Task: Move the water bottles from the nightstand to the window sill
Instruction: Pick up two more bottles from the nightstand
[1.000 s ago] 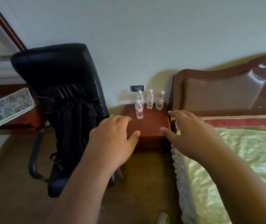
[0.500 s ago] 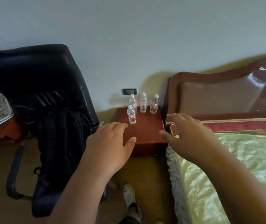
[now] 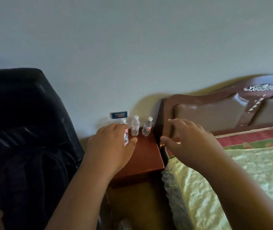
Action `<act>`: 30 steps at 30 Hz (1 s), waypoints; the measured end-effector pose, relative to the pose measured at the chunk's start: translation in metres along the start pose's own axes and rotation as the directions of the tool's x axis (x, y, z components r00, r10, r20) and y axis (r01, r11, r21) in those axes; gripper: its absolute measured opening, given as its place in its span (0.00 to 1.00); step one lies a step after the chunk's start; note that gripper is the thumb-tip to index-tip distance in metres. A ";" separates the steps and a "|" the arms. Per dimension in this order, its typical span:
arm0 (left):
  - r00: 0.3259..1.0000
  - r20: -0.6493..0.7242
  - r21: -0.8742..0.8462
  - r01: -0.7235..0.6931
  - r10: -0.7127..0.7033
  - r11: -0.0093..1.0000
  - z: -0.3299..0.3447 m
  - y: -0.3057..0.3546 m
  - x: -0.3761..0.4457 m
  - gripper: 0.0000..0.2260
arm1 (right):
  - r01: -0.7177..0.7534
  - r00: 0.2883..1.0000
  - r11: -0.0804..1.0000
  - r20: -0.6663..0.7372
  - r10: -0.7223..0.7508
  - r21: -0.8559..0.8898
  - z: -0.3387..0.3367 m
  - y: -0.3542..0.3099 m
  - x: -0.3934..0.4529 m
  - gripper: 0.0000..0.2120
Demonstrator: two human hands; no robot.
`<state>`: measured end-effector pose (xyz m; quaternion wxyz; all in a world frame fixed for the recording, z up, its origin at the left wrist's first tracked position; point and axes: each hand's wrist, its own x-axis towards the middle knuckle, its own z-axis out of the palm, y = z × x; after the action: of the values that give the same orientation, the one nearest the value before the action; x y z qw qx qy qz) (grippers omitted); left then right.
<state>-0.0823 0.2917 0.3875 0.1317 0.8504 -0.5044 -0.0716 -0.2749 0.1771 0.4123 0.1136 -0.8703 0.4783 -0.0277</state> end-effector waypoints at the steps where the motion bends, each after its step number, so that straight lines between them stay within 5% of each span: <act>1: 1.000 0.006 0.004 -0.001 0.001 1.000 0.000 -0.005 0.004 0.25 | -0.010 1.000 1.000 0.018 0.010 -0.004 0.004 -0.004 0.003 0.31; 11: 0.998 0.036 -0.035 0.050 -0.048 0.998 -0.008 -0.060 0.036 0.25 | -0.005 0.999 1.000 0.037 0.005 -0.011 0.013 -0.050 0.051 0.23; 16: 0.995 0.018 -0.019 0.095 -0.094 0.995 -0.016 -0.079 0.042 0.26 | 0.014 0.999 1.000 0.050 -0.013 -0.013 0.019 -0.067 0.074 0.32; 30: 0.984 -0.015 0.001 0.177 -0.177 0.984 -0.020 -0.083 0.078 0.24 | 0.153 0.985 0.988 0.068 -0.156 0.034 0.030 -0.064 0.149 0.31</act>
<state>0.0302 0.2638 0.3831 0.1275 0.8926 -0.4258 -0.0762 -0.1364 0.0903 0.3882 0.1406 -0.9035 0.4046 -0.0125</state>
